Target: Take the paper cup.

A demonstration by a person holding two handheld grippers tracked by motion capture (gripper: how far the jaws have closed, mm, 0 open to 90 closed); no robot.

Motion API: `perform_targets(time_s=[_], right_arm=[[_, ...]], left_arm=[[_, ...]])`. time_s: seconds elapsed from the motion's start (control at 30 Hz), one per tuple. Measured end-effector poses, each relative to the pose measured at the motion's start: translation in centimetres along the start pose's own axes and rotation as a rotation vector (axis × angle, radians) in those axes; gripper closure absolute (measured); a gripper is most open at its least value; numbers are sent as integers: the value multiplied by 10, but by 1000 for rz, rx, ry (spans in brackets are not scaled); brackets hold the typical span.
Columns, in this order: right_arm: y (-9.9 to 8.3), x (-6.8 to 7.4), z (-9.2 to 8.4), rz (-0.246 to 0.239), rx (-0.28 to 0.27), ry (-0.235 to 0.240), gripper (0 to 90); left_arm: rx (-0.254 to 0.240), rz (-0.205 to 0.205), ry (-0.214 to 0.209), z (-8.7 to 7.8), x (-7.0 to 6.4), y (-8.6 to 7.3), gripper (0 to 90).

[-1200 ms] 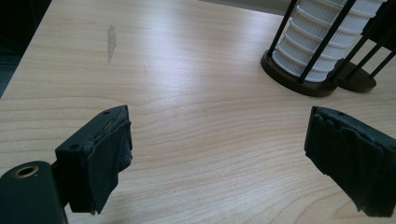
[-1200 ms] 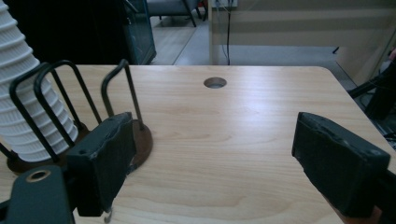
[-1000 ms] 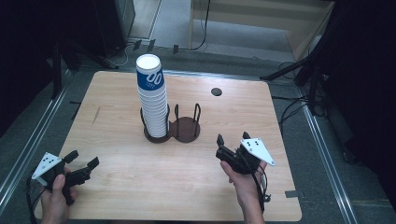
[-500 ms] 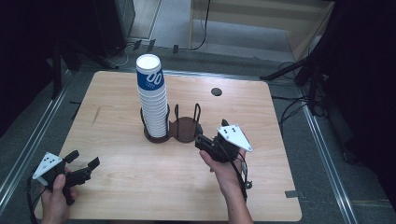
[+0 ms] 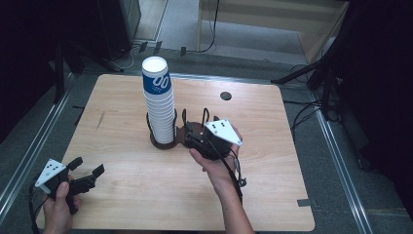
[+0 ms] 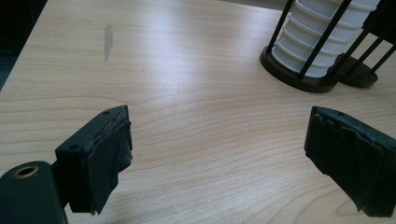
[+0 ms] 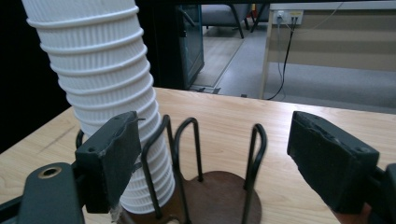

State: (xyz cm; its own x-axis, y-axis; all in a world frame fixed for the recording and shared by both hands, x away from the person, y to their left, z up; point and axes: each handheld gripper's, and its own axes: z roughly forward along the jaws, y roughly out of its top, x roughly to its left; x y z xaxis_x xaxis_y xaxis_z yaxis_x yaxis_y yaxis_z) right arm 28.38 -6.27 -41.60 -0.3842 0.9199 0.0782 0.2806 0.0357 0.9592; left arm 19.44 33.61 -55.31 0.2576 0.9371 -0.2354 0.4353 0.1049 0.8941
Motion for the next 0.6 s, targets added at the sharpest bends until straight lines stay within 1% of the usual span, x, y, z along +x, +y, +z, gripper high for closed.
perform_targets(time_s=[0.03, 0.07, 0.1, 0.2, 0.33, 0.47, 0.6], right_arm=[[2, 4, 3, 1, 2, 8, 170], [2, 4, 3, 1, 2, 8, 170], [4, 10, 6, -7, 2, 12, 170], [8, 17, 9, -14, 3, 23, 169], [13, 23, 13, -14, 5, 35, 165], [19, 28, 19, 1, 8, 48, 156], [21, 34, 24, -9, 15, 56, 150]], left_arm=[[0, 0, 0, 0, 0, 0, 83], [0, 0, 0, 0, 0, 0, 83], [0, 0, 0, 0, 0, 0, 83], [1, 2, 1, 0, 0, 0, 83], [0, 1, 0, 0, 0, 0, 83], [2, 4, 0, 1, 0, 0, 83], [1, 2, -2, 1, 0, 0, 84]])
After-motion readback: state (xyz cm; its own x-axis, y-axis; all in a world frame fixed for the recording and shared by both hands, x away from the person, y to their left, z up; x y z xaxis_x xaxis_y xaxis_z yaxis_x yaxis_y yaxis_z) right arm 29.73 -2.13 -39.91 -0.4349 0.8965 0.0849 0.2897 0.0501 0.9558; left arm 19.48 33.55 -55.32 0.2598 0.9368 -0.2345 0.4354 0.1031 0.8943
